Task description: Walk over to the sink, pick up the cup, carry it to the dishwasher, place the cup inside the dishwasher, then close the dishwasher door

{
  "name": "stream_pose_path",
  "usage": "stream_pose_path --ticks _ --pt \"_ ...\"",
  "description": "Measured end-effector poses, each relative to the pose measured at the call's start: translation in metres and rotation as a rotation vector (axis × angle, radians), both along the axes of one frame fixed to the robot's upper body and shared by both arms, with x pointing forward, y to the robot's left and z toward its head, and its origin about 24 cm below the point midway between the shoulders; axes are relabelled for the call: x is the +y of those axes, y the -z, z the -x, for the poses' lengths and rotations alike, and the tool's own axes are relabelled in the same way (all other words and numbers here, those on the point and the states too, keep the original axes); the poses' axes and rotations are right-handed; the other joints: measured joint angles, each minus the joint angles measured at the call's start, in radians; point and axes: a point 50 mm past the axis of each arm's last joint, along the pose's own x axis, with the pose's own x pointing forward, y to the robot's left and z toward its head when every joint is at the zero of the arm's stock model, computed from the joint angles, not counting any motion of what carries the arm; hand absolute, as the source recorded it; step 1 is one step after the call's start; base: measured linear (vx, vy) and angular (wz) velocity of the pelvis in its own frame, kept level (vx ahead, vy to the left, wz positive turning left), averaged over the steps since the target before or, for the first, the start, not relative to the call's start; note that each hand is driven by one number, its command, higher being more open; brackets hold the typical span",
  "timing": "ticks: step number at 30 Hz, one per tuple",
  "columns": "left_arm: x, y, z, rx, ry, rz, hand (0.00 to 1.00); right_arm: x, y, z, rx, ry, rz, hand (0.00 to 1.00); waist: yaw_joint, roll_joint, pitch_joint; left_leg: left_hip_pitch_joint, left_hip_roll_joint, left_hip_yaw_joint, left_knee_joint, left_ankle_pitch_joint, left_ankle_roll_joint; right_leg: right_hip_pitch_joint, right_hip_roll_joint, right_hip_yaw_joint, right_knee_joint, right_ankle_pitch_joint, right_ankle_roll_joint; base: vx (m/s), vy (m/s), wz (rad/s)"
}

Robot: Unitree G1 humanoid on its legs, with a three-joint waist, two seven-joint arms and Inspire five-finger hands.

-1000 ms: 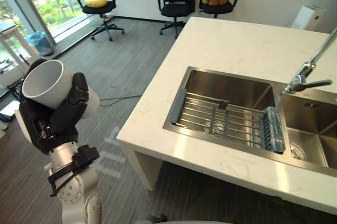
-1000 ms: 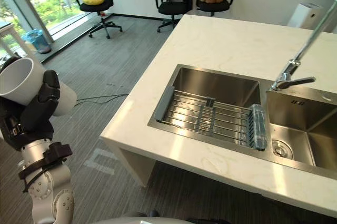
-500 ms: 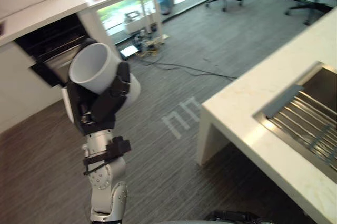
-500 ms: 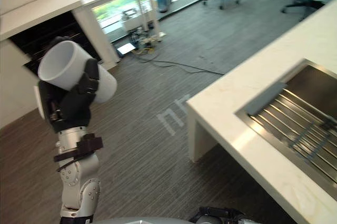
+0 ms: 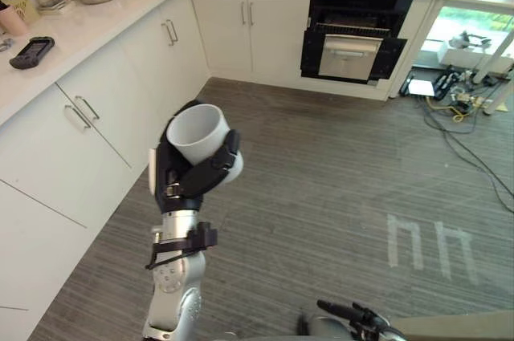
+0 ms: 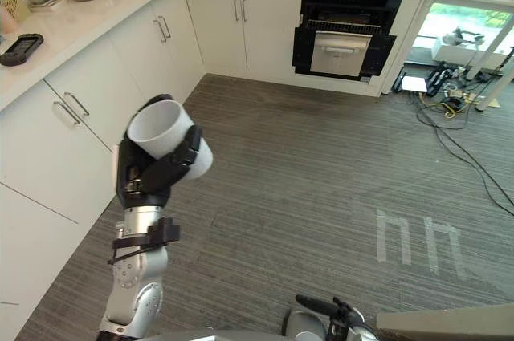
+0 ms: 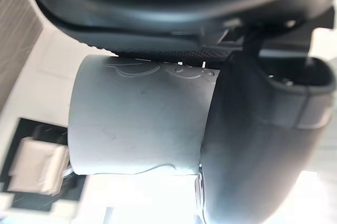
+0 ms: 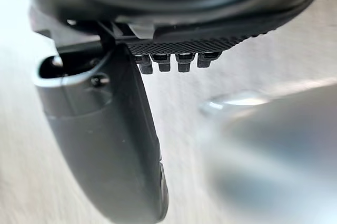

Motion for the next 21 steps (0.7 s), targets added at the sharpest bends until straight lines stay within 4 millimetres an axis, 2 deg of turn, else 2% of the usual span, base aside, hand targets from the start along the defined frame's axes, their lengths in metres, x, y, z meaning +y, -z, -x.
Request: stream_pose_path --ticks 1,2,3,4,5,9,11,13,14,17,19,21 --pt "-0.004 -0.002 0.000 -0.015 0.022 -0.008 0.00 0.000 -0.003 -0.004 -0.015 0.015 0.017 1.00 -0.009 -0.008 0.012 0.026 0.003 0.010 -0.010 0.004 0.005 -0.048 -0.005 0.007 0.127 -0.012 0.017 0.09 -0.146 0.46" --pt "-0.009 -0.005 -0.001 -0.038 0.045 -0.025 0.00 0.002 -0.007 -0.011 -0.047 0.035 0.035 1.00 -0.013 -0.017 0.009 0.055 0.000 -0.006 -0.021 -0.004 -0.012 -0.090 0.003 0.057 0.163 -0.064 0.011 0.06 -0.176 0.35" --pt "-0.007 -0.008 -0.001 -0.058 0.056 -0.041 0.00 0.006 -0.007 -0.010 -0.055 0.047 0.032 1.00 -0.017 -0.051 0.006 0.060 -0.016 -0.017 -0.009 -0.014 -0.025 -0.068 -0.015 0.064 0.061 -0.014 -0.076 0.10 -0.193 0.47" --pt "-0.009 -0.009 -0.001 -0.060 0.063 -0.038 0.00 0.005 -0.007 -0.007 -0.048 0.057 0.041 1.00 -0.023 -0.044 0.005 0.052 0.008 -0.037 0.005 -0.029 -0.038 -0.048 -0.001 0.034 0.048 -0.009 -0.074 0.09 -0.101 0.31" --pt "-0.013 -0.015 0.006 -0.106 0.168 -0.035 0.00 0.052 0.006 0.020 0.021 0.074 -0.059 1.00 -0.015 -0.118 -0.137 0.026 0.008 0.003 -0.053 0.027 -0.021 0.024 0.013 0.032 -0.202 0.157 -0.065 0.04 -0.031 0.18" --pt "-0.012 -0.015 0.006 -0.106 0.165 -0.035 0.00 0.052 0.007 0.024 0.030 0.077 -0.059 1.00 -0.018 -0.118 -0.137 0.030 0.009 0.007 -0.051 0.027 -0.021 0.030 0.020 0.034 -0.224 0.166 -0.063 0.00 -0.002 -0.03" --pt "-0.010 -0.016 0.005 -0.114 0.152 -0.027 0.00 0.051 0.008 0.025 0.020 0.073 -0.072 1.00 -0.021 -0.118 -0.138 0.026 0.012 0.027 -0.046 0.027 -0.020 0.035 0.027 0.045 -0.266 0.194 -0.063 0.00 -0.001 -0.24" --pt "-0.005 -0.016 0.002 -0.112 0.147 0.007 0.00 0.051 0.011 0.033 0.015 0.062 -0.119 1.00 -0.038 -0.120 -0.137 0.013 0.020 0.033 -0.040 0.027 -0.020 0.056 0.028 0.043 -0.329 0.220 -0.056 -0.01 0.044 -0.15" --pt "-0.001 -0.013 0.000 -0.099 0.143 0.029 0.00 0.049 0.014 0.045 0.016 0.093 -0.169 1.00 -0.039 -0.122 -0.137 0.016 0.021 0.044 -0.041 0.027 -0.020 0.070 0.025 0.027 -0.363 0.228 -0.065 -0.01 0.054 -0.18" --pt "0.016 -0.005 -0.005 -0.049 0.100 0.077 0.00 0.043 0.019 0.062 -0.007 0.151 -0.268 1.00 -0.038 -0.123 -0.138 0.030 0.024 0.075 -0.049 0.027 -0.020 0.098 0.009 -0.036 -0.413 0.255 -0.062 0.00 0.051 -0.20" --pt "0.033 0.012 -0.010 0.027 0.048 0.103 0.00 0.038 0.023 0.083 -0.011 0.149 -0.343 1.00 -0.040 -0.116 -0.137 0.053 0.024 0.074 -0.059 0.027 -0.020 0.162 0.007 -0.069 -0.500 0.296 -0.060 0.03 0.037 0.13" --pt "0.043 0.024 -0.011 0.093 0.013 0.129 0.00 0.036 0.025 0.099 0.007 0.148 -0.393 1.00 -0.041 -0.105 -0.130 0.059 0.023 0.071 -0.068 0.027 -0.020 0.179 0.003 -0.087 -0.509 0.299 -0.058 0.02 0.042 0.25"
